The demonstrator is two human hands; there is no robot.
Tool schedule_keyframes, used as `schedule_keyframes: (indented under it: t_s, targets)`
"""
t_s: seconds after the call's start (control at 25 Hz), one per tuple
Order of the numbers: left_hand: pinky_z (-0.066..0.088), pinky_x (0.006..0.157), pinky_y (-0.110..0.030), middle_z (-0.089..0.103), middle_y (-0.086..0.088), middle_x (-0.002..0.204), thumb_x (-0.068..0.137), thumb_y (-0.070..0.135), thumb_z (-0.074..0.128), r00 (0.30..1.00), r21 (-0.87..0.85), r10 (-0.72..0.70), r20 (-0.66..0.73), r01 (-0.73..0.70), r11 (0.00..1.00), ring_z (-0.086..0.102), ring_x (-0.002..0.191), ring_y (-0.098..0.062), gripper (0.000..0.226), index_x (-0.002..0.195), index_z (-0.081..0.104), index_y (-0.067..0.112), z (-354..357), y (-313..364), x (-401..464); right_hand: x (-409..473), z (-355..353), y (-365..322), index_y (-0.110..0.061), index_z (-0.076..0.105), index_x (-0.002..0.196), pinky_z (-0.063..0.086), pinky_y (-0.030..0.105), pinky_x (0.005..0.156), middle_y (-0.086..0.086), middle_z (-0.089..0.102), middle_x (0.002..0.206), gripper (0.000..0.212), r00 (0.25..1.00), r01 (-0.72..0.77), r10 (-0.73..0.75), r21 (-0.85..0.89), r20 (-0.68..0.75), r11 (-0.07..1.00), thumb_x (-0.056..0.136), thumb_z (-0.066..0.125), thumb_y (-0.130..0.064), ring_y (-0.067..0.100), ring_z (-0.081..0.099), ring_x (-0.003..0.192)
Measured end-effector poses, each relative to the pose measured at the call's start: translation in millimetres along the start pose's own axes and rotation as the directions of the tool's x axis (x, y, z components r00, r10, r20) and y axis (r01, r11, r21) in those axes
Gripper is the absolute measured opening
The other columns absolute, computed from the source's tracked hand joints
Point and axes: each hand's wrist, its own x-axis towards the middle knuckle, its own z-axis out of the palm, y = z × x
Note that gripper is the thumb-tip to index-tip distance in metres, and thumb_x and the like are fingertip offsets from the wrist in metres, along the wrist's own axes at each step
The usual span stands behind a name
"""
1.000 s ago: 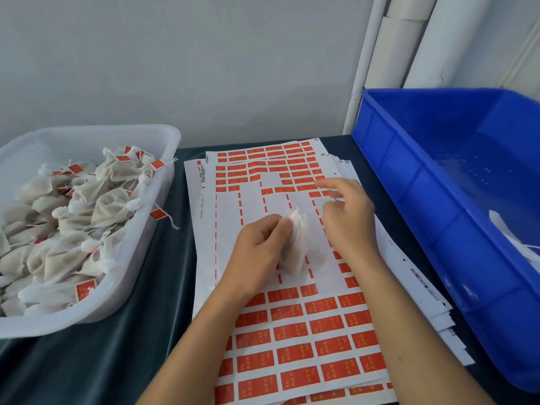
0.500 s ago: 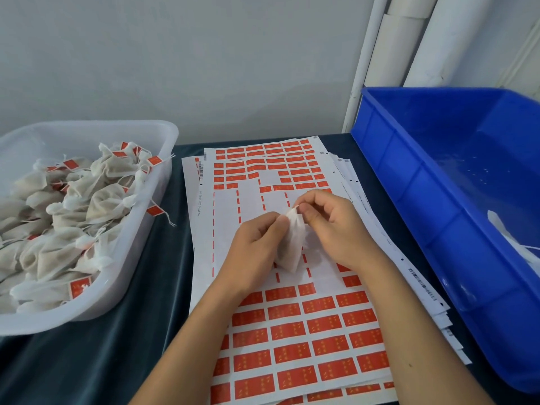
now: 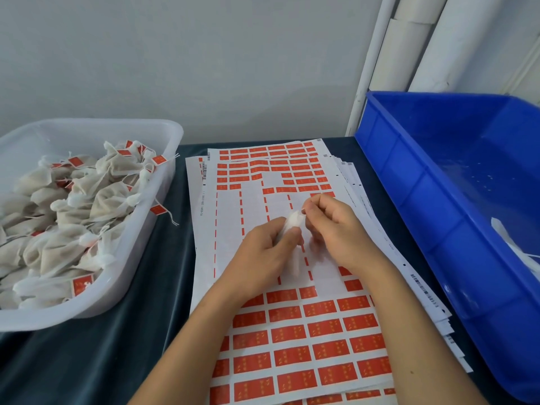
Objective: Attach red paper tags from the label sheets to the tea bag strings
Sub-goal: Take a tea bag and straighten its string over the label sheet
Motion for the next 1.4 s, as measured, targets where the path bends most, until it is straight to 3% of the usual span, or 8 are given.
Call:
schedule_keyframes:
  t_s: [0.16, 0.32, 0.48, 0.68, 0.8, 0.96, 1.12, 1.4]
  targets:
    - [0.06, 0.07, -0.031, 0.072, 0.002, 0.082, 0.107, 0.048, 0.046, 1.0, -0.006, 0.025, 0.002, -0.025, 1.0, 0.069, 0.076, -0.019, 0.034, 0.087, 0.066, 0.029, -1, -1, 1, 2, -6, 3, -0.023, 0.068, 0.095, 0.042, 0.014, 0.051, -0.014, 0.061, 0.067, 0.02, 1.0, -0.012, 0.012, -0.027, 0.012, 1.0, 0.105, 0.057, -0.037, 0.003, 0.054, 0.054]
    - [0.054, 0.064, -0.017, 0.069, 0.019, 0.082, 0.105, 0.053, 0.048, 0.999, 0.092, 0.001, 0.053, -0.006, 0.996, 0.07, 0.075, -0.004, 0.032, 0.087, 0.064, 0.032, 2, 0, -2, 4, -5, 6, -0.03, 0.062, 0.094, 0.045, 0.005, 0.067, -0.03, 0.066, 0.092, 0.013, 0.946, 0.122, -0.202, -0.301, -0.254, 0.946, 0.099, 0.062, -0.042, -0.013, 0.064, 0.088]
    - [0.055, 0.067, -0.018, 0.069, 0.018, 0.078, 0.103, 0.059, 0.046, 0.998, 0.072, -0.017, 0.063, 0.013, 0.997, 0.071, 0.074, -0.005, 0.037, 0.085, 0.065, 0.032, 3, 3, -3, 3, 1, 10, -0.03, 0.057, 0.097, 0.044, 0.007, 0.073, -0.028, 0.062, 0.105, 0.022, 0.89, 0.193, -0.332, -0.402, -0.312, 0.895, 0.092, 0.055, -0.051, -0.016, 0.057, 0.084]
    - [0.059, 0.074, -0.017, 0.074, 0.019, 0.094, 0.096, 0.06, 0.046, 0.989, -0.249, -0.146, 0.022, 0.147, 0.957, 0.072, 0.094, -0.007, 0.04, 0.097, 0.07, 0.028, -8, 6, -7, 0, 3, 9, -0.028, 0.058, 0.102, 0.046, 0.01, 0.079, -0.022, 0.064, 0.109, 0.029, 0.89, 0.211, -0.33, -0.358, -0.315, 0.91, 0.093, 0.051, -0.055, -0.01, 0.059, 0.092]
    - [0.062, 0.091, -0.036, 0.077, -0.001, 0.106, 0.107, 0.04, 0.05, 0.993, -0.449, -0.087, 0.083, 0.115, 0.886, 0.074, 0.102, -0.028, 0.033, 0.11, 0.071, 0.015, -13, 7, -6, -1, 6, 9, -0.027, 0.06, 0.104, 0.049, 0.014, 0.077, -0.015, 0.069, 0.106, 0.033, 0.91, 0.193, -0.307, -0.371, -0.278, 0.908, 0.094, 0.049, -0.056, -0.003, 0.063, 0.092]
    - [0.061, 0.088, -0.045, 0.072, -0.018, 0.115, 0.108, 0.035, 0.05, 0.966, -0.64, -0.109, 0.233, 0.237, 0.731, 0.074, 0.102, -0.04, 0.034, 0.129, 0.064, 0.011, -15, 7, -4, -3, 9, 3, -0.03, 0.059, 0.101, 0.049, 0.006, 0.077, -0.027, 0.066, 0.1, 0.028, 0.883, 0.234, -0.329, -0.293, -0.335, 0.927, 0.096, 0.049, -0.056, -0.007, 0.064, 0.094]
    - [0.054, 0.105, -0.055, 0.069, -0.011, 0.134, 0.109, 0.04, 0.047, 0.88, -0.612, -0.205, 0.428, 0.449, 0.651, 0.068, 0.122, -0.034, 0.042, 0.145, 0.051, 0.019, -7, 2, -4, -5, 10, -3, -0.038, 0.056, 0.096, 0.048, 0.004, 0.08, -0.028, 0.066, 0.1, 0.022, 0.834, 0.306, -0.349, -0.168, -0.428, 0.937, 0.098, 0.047, -0.058, -0.006, 0.064, 0.099]
    - [0.053, 0.106, -0.055, 0.064, -0.016, 0.14, 0.108, 0.042, 0.047, 0.915, -0.694, -0.138, 0.379, 0.38, 0.611, 0.065, 0.126, -0.035, 0.047, 0.146, 0.052, 0.016, -11, 2, 0, -3, 7, -6, -0.038, 0.057, 0.091, 0.047, 0.004, 0.072, -0.028, 0.064, 0.086, 0.02, 0.873, 0.305, -0.321, -0.102, -0.368, 0.947, 0.1, 0.049, -0.054, -0.003, 0.063, 0.086]
